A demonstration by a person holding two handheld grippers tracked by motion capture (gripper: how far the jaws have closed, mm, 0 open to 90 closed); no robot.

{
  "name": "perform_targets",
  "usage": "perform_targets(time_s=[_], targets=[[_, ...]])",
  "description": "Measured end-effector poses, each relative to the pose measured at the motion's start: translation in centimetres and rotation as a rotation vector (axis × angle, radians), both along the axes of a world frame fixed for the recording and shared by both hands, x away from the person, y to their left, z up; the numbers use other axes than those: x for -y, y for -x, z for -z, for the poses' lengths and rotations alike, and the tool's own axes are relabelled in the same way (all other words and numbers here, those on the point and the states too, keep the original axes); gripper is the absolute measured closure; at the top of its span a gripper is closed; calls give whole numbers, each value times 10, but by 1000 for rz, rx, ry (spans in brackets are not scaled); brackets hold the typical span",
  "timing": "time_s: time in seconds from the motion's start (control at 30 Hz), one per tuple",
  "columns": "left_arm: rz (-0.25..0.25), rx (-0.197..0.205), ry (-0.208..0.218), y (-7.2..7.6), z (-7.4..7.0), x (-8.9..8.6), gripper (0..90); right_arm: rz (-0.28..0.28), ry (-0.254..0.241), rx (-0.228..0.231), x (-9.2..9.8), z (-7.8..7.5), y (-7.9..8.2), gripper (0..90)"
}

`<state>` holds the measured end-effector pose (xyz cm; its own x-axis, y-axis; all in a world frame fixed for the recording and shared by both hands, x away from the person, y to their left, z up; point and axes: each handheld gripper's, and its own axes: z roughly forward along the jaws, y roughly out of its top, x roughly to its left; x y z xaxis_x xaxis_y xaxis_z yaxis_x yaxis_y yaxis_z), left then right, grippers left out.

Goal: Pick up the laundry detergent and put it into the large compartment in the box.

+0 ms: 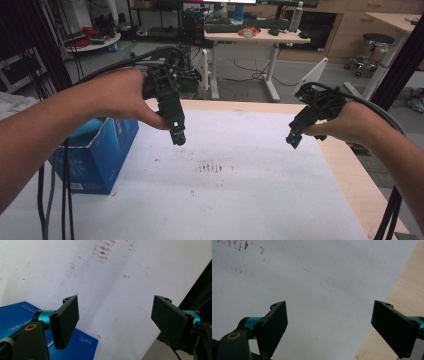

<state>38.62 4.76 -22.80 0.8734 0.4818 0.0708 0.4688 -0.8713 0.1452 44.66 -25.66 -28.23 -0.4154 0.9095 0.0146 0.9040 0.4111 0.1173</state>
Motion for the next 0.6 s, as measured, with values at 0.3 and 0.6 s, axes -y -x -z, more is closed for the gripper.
perform_targets(time_s=[0.3, 0.6], targets=[[-5, -16, -7, 0, 23, 7, 226, -12, 5, 0, -4, 0, 2, 129], [-10, -39, 12, -4, 35, 8, 225, -19, 1, -7, -6, 4, 2, 129]])
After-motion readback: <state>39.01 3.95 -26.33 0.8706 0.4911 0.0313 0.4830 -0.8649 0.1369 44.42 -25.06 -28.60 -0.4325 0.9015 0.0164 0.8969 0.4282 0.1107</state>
